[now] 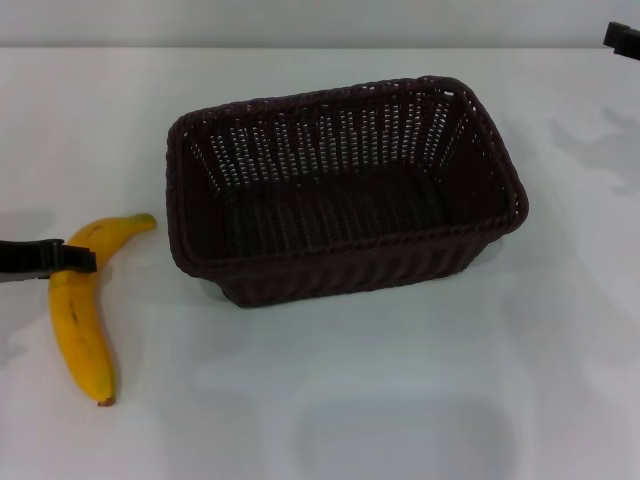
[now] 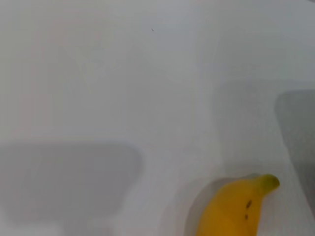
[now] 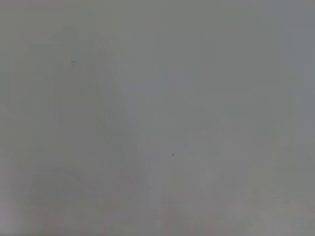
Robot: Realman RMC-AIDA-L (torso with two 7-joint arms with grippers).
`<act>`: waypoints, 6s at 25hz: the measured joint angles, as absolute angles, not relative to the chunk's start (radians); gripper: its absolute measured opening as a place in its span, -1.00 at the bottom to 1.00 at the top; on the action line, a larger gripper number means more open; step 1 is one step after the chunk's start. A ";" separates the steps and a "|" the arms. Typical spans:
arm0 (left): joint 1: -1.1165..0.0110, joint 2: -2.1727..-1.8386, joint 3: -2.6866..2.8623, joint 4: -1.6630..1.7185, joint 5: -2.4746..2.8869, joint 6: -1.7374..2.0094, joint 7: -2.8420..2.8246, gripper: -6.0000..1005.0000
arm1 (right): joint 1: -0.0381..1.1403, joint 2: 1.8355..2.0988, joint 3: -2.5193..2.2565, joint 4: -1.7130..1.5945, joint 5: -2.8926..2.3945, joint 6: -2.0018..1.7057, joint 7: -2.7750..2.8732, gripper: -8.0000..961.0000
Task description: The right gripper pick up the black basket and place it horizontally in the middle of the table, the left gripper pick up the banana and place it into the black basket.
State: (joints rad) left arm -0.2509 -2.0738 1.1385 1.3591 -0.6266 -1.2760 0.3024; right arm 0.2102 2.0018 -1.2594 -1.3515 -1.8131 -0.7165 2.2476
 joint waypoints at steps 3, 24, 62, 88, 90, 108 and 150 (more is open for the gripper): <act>-0.251 -2.074 1.137 1.358 -0.625 -1.274 0.301 -0.03 | 0.210 2.002 -1.259 -1.352 -1.808 -0.716 2.247 0.79; -0.262 -2.077 1.146 1.357 -0.560 -1.217 0.317 -0.03 | 0.209 2.002 -1.259 -1.351 -1.802 -0.716 2.247 0.79; -0.344 -2.073 1.074 1.639 -0.890 -1.040 0.557 -0.03 | 0.210 2.002 -1.258 -1.340 -1.796 -0.714 2.236 0.79; -0.449 -2.077 1.175 1.316 -1.200 -1.154 0.904 -0.03 | 0.210 2.003 -1.255 -1.324 -1.747 -0.716 2.194 0.79; -0.454 -2.078 1.176 1.284 -1.231 -1.156 0.927 -0.03 | 0.210 2.003 -1.257 -1.324 -1.747 -0.716 2.194 0.79; -0.461 -2.074 1.152 1.183 -1.341 -1.193 0.937 -0.03 | 0.210 2.003 -1.256 -1.310 -1.701 -0.724 2.151 0.79; -0.093 -2.085 1.333 1.242 -2.379 -0.922 2.448 0.75 | 0.315 2.006 -1.095 -0.799 -0.885 -0.967 1.209 0.79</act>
